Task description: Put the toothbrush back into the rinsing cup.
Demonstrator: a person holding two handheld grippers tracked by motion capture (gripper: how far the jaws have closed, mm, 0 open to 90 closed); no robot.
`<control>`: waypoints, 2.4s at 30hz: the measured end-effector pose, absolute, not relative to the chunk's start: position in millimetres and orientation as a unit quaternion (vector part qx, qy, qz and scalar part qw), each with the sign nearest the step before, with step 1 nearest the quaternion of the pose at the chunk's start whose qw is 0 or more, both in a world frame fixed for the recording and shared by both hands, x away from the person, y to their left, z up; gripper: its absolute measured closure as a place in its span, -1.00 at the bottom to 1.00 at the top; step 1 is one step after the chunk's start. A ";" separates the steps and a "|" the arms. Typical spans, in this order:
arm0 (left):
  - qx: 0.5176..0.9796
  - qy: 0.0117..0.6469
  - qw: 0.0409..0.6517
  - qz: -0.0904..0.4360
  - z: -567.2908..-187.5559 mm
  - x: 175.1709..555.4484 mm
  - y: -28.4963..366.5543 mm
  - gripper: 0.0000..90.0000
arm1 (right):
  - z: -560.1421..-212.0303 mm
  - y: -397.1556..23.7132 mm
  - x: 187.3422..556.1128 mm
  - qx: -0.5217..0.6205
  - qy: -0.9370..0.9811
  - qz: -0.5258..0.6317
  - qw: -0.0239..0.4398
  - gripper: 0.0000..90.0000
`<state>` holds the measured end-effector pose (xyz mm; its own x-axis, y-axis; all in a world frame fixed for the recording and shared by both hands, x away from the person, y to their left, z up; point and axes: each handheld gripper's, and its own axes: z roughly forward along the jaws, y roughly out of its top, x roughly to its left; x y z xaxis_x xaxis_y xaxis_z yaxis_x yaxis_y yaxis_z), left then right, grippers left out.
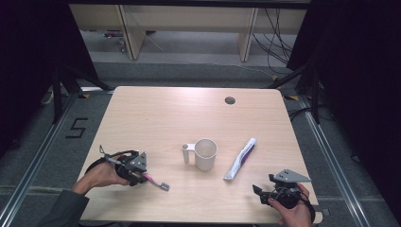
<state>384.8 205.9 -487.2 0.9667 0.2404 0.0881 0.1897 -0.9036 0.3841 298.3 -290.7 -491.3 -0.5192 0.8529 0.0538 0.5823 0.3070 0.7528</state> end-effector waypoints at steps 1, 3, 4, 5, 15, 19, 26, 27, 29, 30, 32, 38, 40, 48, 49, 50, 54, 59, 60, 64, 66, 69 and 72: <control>0.974 0.110 0.187 0.064 -486.9 384.3 205.3 0.45 | -491.3 -290.6 298.3 0.455 0.788 0.373 0.181 -0.49; 0.975 0.111 0.183 0.057 -486.5 382.5 204.0 0.53 | -491.4 -290.4 298.3 0.456 0.788 0.372 0.180 -0.49; 0.976 0.110 0.180 0.057 -486.2 382.1 203.2 0.55 | -491.5 -290.4 298.3 0.456 0.788 0.372 0.180 -0.49; 0.977 0.108 0.175 0.054 -485.7 381.8 202.5 0.57 | -491.5 -290.3 298.3 0.456 0.788 0.372 0.180 -0.49; 0.983 0.118 0.139 0.038 -483.1 378.5 193.8 0.74 | -491.5 -289.8 298.4 0.451 0.792 0.372 0.175 -0.49; 0.984 0.125 0.122 0.034 -481.9 378.2 190.6 0.78 | -491.3 -287.0 296.7 0.462 0.788 0.372 0.165 -0.48; 0.985 0.135 0.101 0.032 -480.7 377.6 185.2 0.81 | -491.2 -287.2 296.7 0.461 0.789 0.372 0.162 -0.48; 0.984 0.143 0.100 0.029 -480.7 376.8 184.4 0.81 | -491.4 -287.1 296.8 0.461 0.788 0.373 0.164 -0.48; 0.983 0.156 0.095 0.026 -480.5 376.1 183.2 0.81 | -491.5 -287.0 296.7 0.460 0.789 0.374 0.164 -0.48; 0.982 0.161 0.093 0.025 -480.5 375.8 182.7 0.82 | -491.5 -286.9 296.7 0.460 0.789 0.373 0.164 -0.48; 0.983 0.161 0.085 0.029 -480.1 376.9 181.0 0.82 | -491.7 -286.3 296.4 0.464 0.788 0.374 0.155 -0.48; 0.981 0.176 0.073 0.031 -480.3 377.6 177.3 0.83 | -491.7 -289.7 298.3 0.450 0.791 0.376 0.175 -0.47; 0.981 0.180 0.072 0.030 -480.1 377.4 177.2 0.84 | -491.6 -287.5 296.3 0.469 0.783 0.377 0.155 -0.47; 0.975 0.192 0.108 0.031 -469.7 372.2 180.0 0.84 | -491.2 -290.5 298.3 0.453 0.787 0.381 0.173 -0.47; 0.973 0.196 0.116 0.032 -467.6 371.0 181.0 0.84 | -491.2 -290.5 298.3 0.455 0.787 0.380 0.171 -0.47; 0.972 0.197 0.124 0.033 -465.1 370.3 182.2 0.84 | -491.4 -290.8 298.5 0.453 0.788 0.381 0.174 -0.47; 0.967 0.188 0.166 0.047 -455.1 368.7 187.8 0.84 | -490.8 -290.7 298.4 0.455 0.787 0.379 0.171 -0.47; 0.954 0.201 0.214 0.065 -447.5 364.6 197.1 0.84 | -490.6 -289.7 296.9 0.468 0.781 0.381 0.159 -0.47; 0.947 0.212 0.230 0.071 -447.1 362.5 198.5 0.84 | -490.9 -291.8 298.6 0.454 0.786 0.381 0.173 -0.47; 0.927 0.227 0.284 0.097 -444.8 360.0 203.9 0.84 | -491.3 -291.3 298.9 0.457 0.786 0.384 0.163 -0.47; 0.915 0.239 0.307 0.108 -445.2 360.8 206.9 0.84 | -491.7 -291.1 299.1 0.456 0.787 0.383 0.161 -0.47; 0.892 0.260 0.348 0.127 -447.1 361.9 210.0 0.84 | -491.3 -290.7 298.0 0.462 0.783 0.383 0.164 -0.47; 0.868 0.276 0.386 0.149 -448.0 363.0 212.4 0.84 | -491.8 -291.8 299.3 0.458 0.785 0.383 0.164 -0.47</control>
